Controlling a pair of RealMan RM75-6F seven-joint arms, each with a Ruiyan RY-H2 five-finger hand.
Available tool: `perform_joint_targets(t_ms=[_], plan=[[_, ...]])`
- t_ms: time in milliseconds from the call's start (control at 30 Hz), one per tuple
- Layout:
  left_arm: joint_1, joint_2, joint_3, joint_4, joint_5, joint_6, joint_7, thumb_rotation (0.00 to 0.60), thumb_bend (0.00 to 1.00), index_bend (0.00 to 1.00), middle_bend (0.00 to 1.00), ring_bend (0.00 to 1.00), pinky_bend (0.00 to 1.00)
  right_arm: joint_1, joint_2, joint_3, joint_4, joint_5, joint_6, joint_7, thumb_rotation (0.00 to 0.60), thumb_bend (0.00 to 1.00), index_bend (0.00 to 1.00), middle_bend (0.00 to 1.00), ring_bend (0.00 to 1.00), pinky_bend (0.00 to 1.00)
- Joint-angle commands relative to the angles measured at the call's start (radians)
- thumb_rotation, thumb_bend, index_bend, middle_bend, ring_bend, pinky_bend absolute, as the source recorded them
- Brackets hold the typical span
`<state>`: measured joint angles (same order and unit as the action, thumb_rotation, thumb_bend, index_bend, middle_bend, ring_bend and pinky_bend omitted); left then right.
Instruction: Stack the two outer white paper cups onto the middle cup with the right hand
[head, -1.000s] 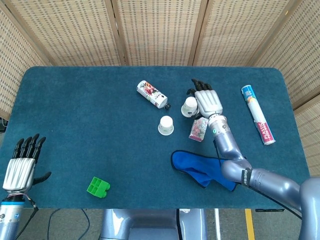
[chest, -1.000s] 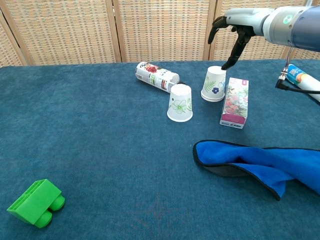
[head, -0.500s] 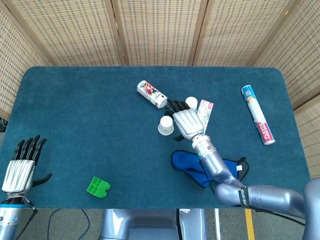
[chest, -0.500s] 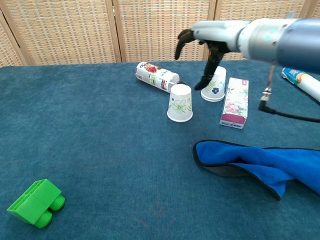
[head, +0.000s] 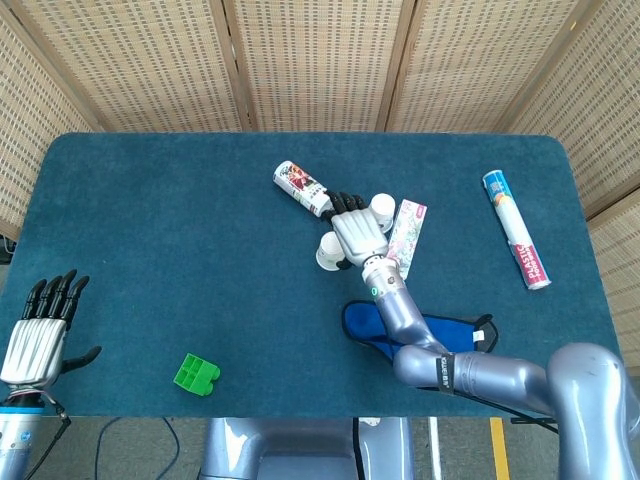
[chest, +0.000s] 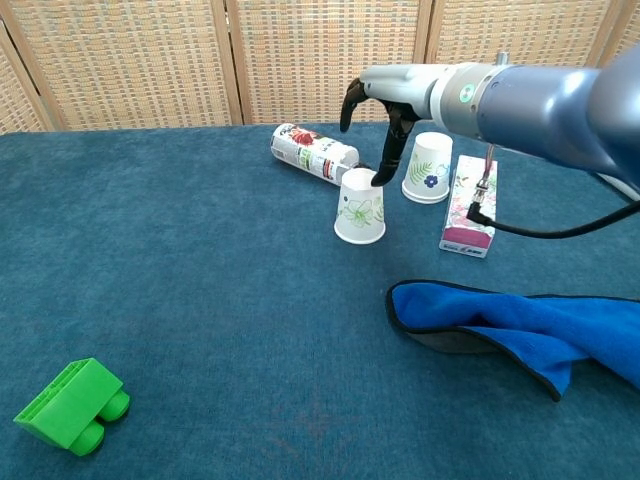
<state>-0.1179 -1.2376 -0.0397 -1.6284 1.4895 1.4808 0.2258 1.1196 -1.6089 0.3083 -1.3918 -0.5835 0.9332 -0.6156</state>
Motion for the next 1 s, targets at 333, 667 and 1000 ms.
perform_joint_targets(t_ms=[333, 667, 1000], plan=[[-0.010, -0.010, 0.002, 0.003, -0.004, -0.022, 0.011, 0.600, 0.08, 0.00, 0.00, 0.00, 0.00, 0.015, -0.029, -0.010, 0.068, 0.061, -0.047, -0.007, 0.600, 0.15, 0.33, 0.06, 0.00, 0.13], [-0.014, -0.016, 0.001, 0.008, -0.013, -0.033, 0.018, 0.600, 0.08, 0.00, 0.00, 0.00, 0.00, 0.026, -0.072, -0.011, 0.160, 0.062, -0.097, 0.025, 0.600, 0.15, 0.35, 0.07, 0.00, 0.14], [-0.019, -0.020, -0.002, 0.015, -0.029, -0.048, 0.016, 0.600, 0.08, 0.00, 0.00, 0.00, 0.00, 0.035, -0.119, -0.014, 0.242, 0.052, -0.140, 0.056, 0.600, 0.15, 0.41, 0.10, 0.00, 0.15]])
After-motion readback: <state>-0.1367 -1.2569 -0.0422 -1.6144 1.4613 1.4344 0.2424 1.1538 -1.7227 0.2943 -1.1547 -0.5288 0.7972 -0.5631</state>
